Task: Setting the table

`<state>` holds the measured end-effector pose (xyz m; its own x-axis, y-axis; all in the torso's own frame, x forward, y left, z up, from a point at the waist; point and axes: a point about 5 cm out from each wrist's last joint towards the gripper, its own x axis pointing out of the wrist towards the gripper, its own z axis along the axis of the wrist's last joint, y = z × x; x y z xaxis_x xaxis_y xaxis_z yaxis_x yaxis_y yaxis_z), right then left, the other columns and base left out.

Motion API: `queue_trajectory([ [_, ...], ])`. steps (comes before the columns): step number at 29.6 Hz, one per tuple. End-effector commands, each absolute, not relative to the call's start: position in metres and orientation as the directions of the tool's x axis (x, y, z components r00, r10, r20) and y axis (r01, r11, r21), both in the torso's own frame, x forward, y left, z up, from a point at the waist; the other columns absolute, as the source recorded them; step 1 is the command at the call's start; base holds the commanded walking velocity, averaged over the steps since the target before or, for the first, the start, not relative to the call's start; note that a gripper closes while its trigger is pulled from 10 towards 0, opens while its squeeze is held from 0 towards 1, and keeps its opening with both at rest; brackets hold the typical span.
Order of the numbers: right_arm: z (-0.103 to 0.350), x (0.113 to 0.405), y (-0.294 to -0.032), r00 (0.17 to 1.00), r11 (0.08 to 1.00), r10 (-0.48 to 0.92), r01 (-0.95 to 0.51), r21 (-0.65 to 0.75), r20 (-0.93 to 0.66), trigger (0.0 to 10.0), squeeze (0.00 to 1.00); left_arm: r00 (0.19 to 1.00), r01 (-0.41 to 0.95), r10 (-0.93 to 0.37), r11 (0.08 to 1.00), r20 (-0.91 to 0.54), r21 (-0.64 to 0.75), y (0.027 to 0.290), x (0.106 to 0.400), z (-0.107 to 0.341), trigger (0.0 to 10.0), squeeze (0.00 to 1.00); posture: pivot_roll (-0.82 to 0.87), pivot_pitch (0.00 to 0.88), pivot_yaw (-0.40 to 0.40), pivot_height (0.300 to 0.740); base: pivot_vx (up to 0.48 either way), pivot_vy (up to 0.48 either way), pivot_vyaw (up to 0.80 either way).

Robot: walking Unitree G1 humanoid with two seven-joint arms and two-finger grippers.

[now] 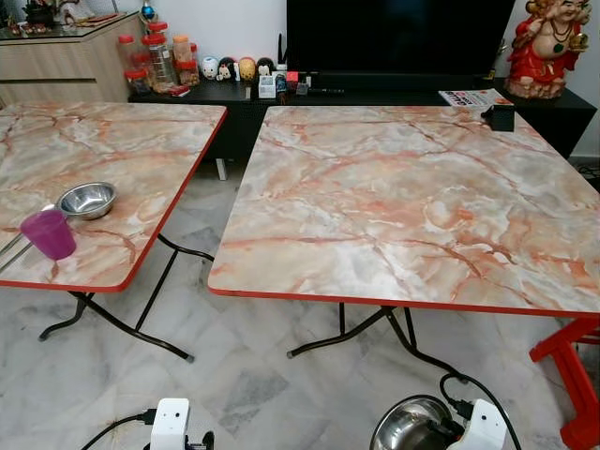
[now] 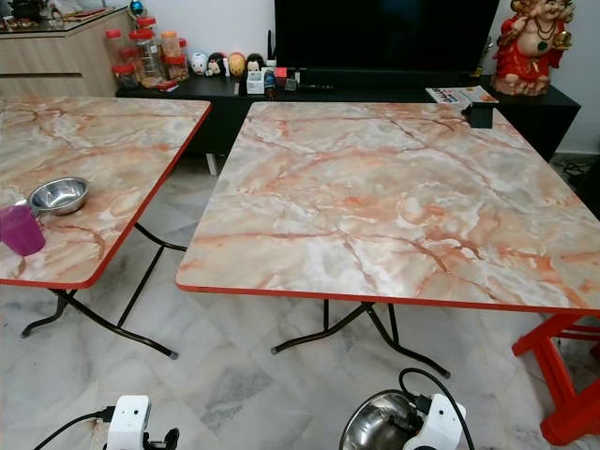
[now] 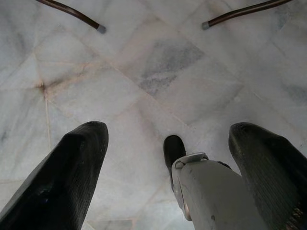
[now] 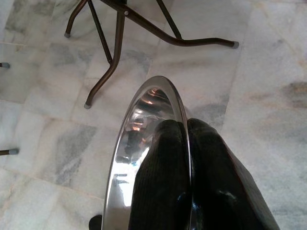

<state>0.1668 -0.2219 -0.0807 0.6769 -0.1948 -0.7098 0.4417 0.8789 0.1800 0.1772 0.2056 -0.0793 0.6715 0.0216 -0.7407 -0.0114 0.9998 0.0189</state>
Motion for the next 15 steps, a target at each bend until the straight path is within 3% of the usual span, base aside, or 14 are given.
queue_trajectory([
  [1, -0.0788, 0.1711, -0.2216, 0.684, 0.879, -0.197, 0.441, 0.183, -0.703, 10.0, 0.00, 0.660, -0.008, 0.025, 1.000, -0.751, 0.026, 0.2076, 0.1744, -0.0806, 10.0, 0.00, -0.03, 0.000, 0.013, 0.740, 0.000, 0.000, 0.00],
  [15, -0.0805, 0.1697, -0.2179, 0.679, 0.882, -0.185, 0.434, 0.185, -0.711, 10.0, 0.00, 0.660, 0.003, 0.021, 1.000, -0.751, 0.031, 0.2089, 0.1764, -0.0795, 10.0, 0.00, 0.01, 0.000, 0.015, 0.740, 0.000, 0.000, 0.00],
])
